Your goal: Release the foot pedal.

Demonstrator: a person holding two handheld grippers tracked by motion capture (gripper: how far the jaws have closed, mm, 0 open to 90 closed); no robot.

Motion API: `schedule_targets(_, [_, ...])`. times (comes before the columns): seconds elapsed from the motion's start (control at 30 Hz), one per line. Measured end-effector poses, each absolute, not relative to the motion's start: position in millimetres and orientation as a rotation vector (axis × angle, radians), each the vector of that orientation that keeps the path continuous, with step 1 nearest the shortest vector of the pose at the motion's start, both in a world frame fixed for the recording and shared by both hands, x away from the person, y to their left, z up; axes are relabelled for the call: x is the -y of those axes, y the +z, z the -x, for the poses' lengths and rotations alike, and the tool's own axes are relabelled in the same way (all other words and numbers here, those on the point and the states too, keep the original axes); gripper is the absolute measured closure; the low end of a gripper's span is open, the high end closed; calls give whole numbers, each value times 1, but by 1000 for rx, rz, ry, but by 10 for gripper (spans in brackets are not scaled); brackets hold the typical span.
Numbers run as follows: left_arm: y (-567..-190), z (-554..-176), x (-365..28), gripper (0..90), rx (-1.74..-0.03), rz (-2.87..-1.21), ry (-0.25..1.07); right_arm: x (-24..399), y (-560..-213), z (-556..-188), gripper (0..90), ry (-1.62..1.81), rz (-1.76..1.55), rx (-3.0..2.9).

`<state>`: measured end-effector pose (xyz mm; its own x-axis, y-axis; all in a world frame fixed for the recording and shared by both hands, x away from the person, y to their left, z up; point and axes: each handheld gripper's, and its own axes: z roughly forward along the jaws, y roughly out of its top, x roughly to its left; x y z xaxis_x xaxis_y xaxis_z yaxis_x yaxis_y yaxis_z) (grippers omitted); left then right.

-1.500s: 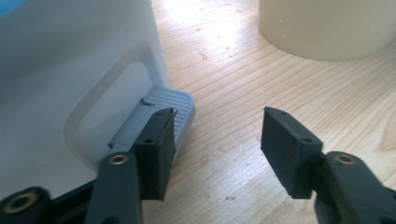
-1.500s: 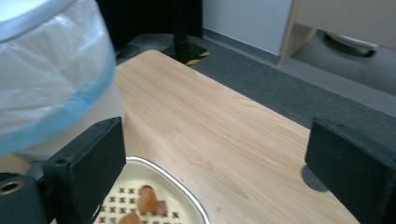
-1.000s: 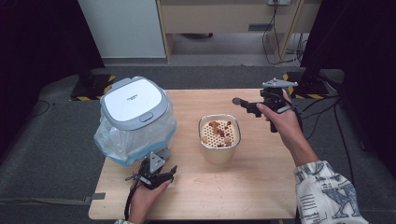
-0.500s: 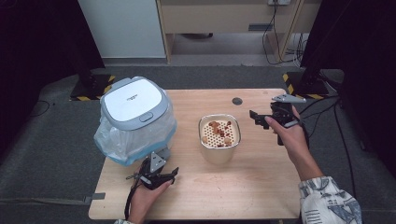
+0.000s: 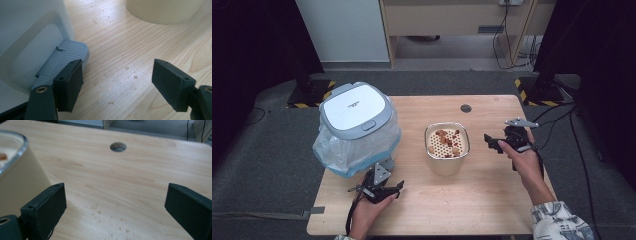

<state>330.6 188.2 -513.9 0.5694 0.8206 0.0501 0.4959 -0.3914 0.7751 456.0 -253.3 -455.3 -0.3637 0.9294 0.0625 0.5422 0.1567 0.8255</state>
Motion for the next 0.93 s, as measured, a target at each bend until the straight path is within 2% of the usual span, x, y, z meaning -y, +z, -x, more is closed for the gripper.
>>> schedule_targets(0.7, [-515,-331,-188,238,-1046,-2072,549,239,-533,-449,40,806,-1549,-2096])
schedule_targets(0.93, [-515,-332,-188,239,-1049,-2071,547,232,-540,-444,18,845,-1510,-2043])
